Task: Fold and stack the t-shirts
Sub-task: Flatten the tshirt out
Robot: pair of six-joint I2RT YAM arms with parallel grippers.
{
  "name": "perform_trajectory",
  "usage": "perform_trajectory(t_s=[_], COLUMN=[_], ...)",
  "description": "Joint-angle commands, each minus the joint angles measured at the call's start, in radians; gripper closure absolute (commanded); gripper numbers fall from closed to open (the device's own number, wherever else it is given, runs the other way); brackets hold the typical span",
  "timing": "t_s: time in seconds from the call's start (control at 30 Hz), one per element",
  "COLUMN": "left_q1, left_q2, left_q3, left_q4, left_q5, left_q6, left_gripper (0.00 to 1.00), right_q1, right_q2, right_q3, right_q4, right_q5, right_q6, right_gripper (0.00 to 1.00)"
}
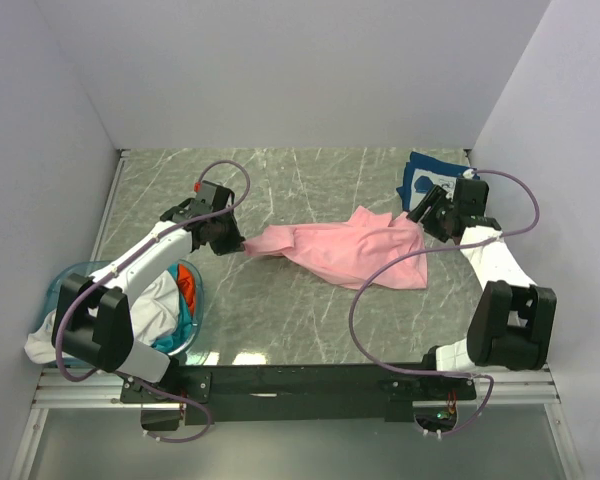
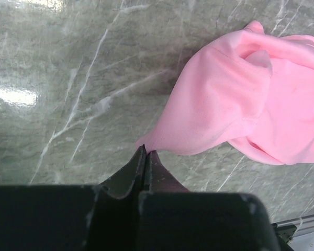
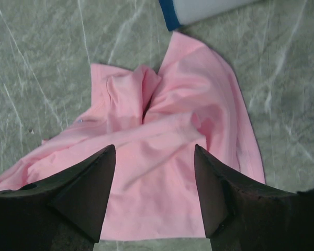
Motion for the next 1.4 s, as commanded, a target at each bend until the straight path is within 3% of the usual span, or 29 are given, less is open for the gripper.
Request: perform_trajectory(t_s=[0.0,0.97,1.37], left_q1=[0.001,0.001,0.001], left_q2=[-0.045,0.009,0.020], left_q3=[-0.012,0.007,0.017], left_q4=[-0.007,0.008,0.004], left_q5=[-0.017,0.002,-0.001], left_q6=[0.002,0.019,0.027], left_gripper=[1.00,1.00,1.00], right_q1=[-0.013,-0.013,-0.013], right_q2=[0.060,0.215,0.256], right_q3=[0.069,0.083,0.119], right_q4=[0.039,0.050,0.056], right_q5=[-0.012,0.025,-0.024], right_q6=[-0.028,-0.054,-0.082], right_gripper=[0.33,0.54,0.77])
